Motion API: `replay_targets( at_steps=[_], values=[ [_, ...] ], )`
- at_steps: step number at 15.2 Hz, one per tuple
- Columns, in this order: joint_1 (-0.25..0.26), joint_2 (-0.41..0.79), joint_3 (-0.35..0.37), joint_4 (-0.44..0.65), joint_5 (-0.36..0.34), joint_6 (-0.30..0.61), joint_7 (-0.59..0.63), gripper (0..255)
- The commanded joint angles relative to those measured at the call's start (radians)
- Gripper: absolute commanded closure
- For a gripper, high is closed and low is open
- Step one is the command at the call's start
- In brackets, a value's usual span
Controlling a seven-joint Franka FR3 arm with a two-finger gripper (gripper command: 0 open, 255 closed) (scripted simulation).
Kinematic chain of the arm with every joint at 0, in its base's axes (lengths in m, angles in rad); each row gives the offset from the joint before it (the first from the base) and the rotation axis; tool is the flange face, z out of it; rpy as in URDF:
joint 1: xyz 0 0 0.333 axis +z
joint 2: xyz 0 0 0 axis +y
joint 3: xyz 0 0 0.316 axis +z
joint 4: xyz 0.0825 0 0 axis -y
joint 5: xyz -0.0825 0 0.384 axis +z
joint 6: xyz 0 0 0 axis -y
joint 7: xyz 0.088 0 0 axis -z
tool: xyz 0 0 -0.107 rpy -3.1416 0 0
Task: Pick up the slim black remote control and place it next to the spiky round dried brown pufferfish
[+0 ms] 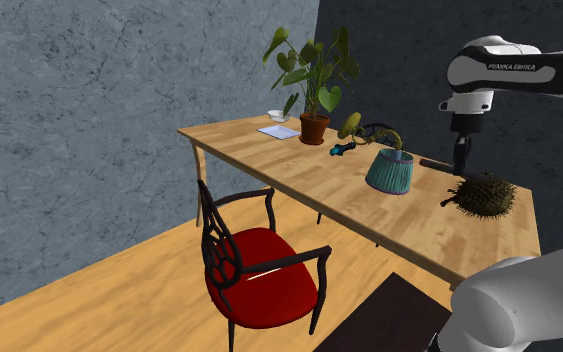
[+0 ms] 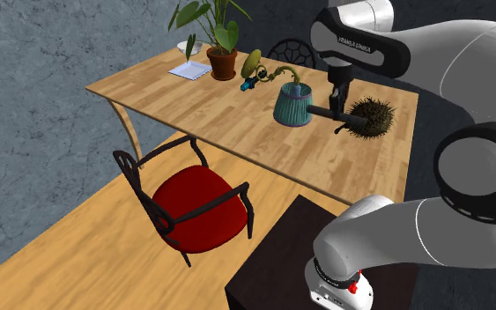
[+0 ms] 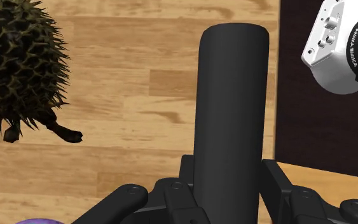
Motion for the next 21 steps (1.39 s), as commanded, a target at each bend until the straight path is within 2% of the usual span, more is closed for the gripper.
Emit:
replay_targets(
  at_steps=[1, 21],
  values=[
    [-0.002, -0.006, -0.004, -0.032, -0.004, 0.026, 0.005, 255],
    [-0.015, -0.005, -0.059, -0.293, -0.042, 0.288, 0.046, 255]
  ],
)
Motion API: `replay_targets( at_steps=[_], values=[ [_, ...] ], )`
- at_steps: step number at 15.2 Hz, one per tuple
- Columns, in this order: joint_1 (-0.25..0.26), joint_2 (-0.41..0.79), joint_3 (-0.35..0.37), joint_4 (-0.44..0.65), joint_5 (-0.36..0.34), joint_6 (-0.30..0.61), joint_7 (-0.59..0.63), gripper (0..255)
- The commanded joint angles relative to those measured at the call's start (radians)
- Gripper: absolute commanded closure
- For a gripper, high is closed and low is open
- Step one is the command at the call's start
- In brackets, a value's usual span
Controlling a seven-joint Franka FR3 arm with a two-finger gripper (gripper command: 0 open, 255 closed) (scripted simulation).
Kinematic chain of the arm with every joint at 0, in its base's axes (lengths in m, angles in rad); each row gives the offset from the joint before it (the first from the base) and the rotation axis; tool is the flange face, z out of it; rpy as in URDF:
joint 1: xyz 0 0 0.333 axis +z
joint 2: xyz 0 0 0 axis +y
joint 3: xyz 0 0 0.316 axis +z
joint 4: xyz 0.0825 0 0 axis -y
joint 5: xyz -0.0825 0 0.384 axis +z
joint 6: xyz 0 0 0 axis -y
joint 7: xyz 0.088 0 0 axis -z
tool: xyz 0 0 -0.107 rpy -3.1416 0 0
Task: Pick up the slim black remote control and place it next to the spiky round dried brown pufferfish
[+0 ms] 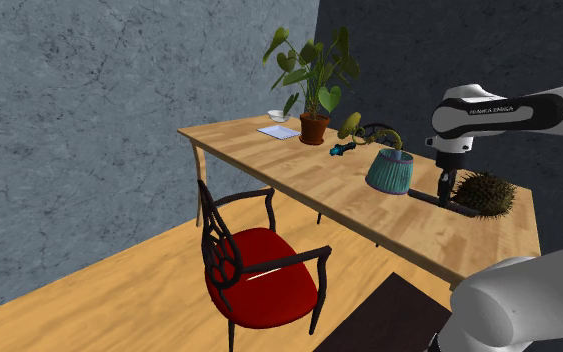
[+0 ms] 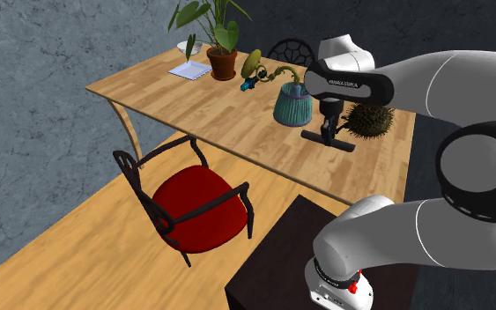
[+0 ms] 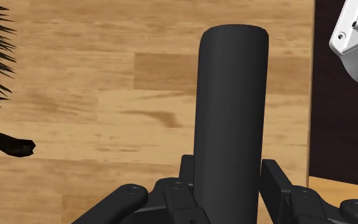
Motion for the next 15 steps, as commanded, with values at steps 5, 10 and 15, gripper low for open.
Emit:
replay_targets(
  at_steps=[5, 10, 15],
  values=[
    [-0.003, 0.018, -0.021, -0.065, -0.013, 0.083, 0.010, 255],
    [-0.003, 0.042, -0.040, -0.114, -0.023, 0.156, 0.017, 255],
    [-0.003, 0.074, -0.061, -0.159, -0.033, 0.233, 0.024, 255]
  ],
)
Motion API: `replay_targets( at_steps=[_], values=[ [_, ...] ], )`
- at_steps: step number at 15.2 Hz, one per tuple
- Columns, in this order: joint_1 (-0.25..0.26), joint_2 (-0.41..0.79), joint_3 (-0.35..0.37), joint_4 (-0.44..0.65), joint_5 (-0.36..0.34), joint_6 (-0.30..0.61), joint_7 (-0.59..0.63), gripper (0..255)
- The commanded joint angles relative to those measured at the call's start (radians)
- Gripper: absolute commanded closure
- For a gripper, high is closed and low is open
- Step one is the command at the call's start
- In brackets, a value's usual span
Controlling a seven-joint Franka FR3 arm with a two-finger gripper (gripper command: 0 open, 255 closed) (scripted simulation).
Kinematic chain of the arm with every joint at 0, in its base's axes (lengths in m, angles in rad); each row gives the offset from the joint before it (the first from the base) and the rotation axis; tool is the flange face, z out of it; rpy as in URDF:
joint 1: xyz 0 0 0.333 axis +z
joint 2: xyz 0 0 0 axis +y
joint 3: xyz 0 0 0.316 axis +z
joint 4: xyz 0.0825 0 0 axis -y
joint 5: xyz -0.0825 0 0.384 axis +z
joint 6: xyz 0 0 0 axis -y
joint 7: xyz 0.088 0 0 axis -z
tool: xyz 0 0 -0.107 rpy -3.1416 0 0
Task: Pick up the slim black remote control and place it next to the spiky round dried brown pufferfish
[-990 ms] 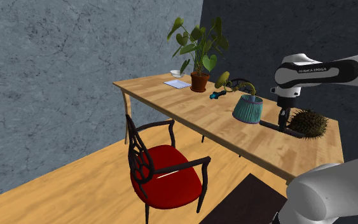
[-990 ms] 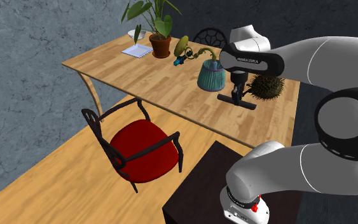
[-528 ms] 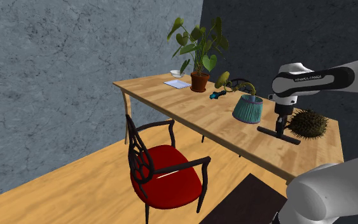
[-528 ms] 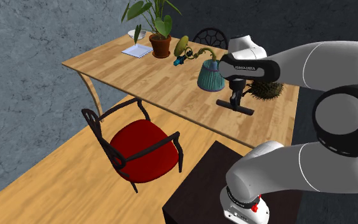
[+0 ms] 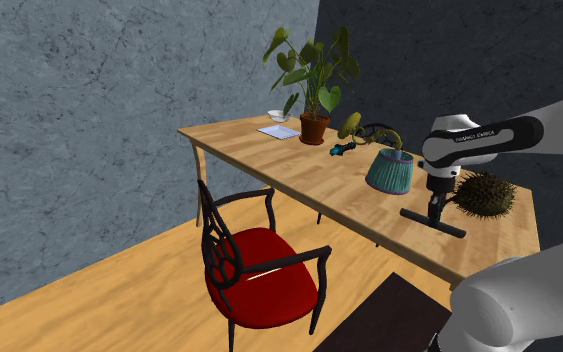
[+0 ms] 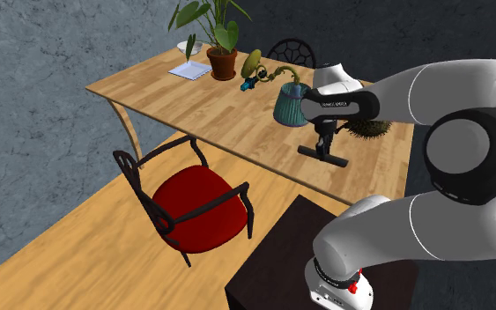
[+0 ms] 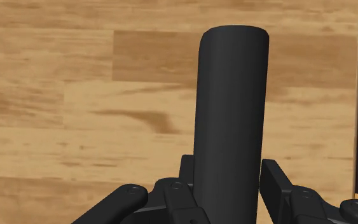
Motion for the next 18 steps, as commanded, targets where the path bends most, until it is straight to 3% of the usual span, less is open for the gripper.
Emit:
replay_targets(
  at_steps=[1, 6, 13, 14, 18],
  values=[
    [0.001, 0.016, -0.009, -0.015, -0.003, 0.031, 0.002, 255],
    [0.003, 0.057, -0.030, -0.052, -0.010, 0.109, 0.006, 255],
    [0.003, 0.057, -0.030, -0.052, -0.010, 0.109, 0.006, 255],
    [0.003, 0.057, -0.030, -0.052, -0.010, 0.109, 0.006, 0],
    [0.003, 0.057, -0.030, -0.052, -0.010, 0.109, 0.006, 0]
  ],
)
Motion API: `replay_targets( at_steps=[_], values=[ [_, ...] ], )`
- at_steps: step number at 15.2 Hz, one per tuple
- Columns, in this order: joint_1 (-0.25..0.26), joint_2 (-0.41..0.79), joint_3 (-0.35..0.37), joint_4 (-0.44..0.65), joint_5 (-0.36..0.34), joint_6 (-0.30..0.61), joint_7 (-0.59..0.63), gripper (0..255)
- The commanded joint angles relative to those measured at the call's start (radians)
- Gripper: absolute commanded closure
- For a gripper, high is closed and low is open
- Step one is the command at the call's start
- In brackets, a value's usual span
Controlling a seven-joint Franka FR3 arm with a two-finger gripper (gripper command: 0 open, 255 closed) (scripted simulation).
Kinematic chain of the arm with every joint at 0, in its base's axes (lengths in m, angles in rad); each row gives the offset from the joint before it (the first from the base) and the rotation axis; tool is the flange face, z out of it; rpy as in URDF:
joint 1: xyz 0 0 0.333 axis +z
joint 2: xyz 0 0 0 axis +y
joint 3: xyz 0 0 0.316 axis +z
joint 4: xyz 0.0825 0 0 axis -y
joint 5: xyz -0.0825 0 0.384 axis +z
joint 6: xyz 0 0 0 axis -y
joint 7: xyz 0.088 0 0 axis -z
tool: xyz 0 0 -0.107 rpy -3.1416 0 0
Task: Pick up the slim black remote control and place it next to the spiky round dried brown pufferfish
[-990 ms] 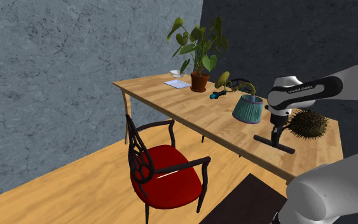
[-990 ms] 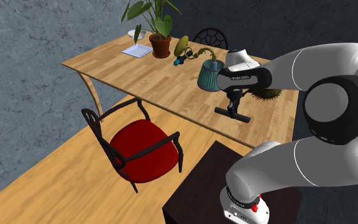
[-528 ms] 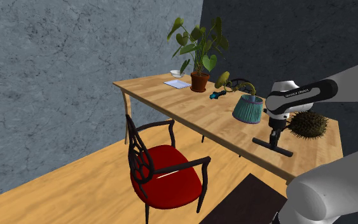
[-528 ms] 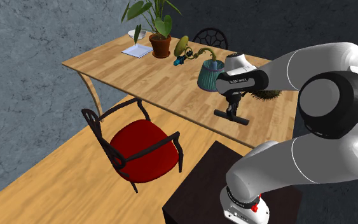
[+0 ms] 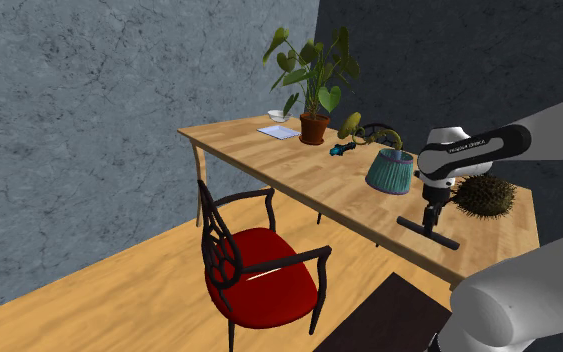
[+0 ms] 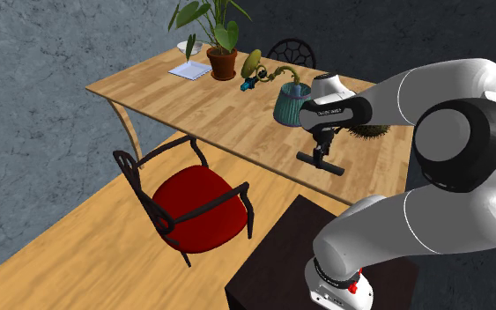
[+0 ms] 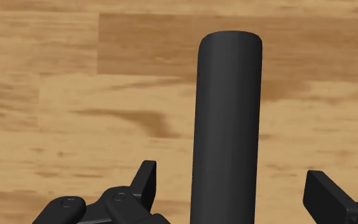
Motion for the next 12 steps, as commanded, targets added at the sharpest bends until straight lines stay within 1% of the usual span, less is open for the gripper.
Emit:
replay_targets(
  at_steps=[1, 5, 12],
  values=[
    [0.000, 0.000, 0.000, 0.000, 0.000, 0.000, 0.000, 0],
    [0.014, -0.042, 0.042, 0.096, 0.031, -0.139, -0.003, 0],
    [0.014, -0.042, 0.042, 0.096, 0.031, -0.139, -0.003, 0]
  ],
)
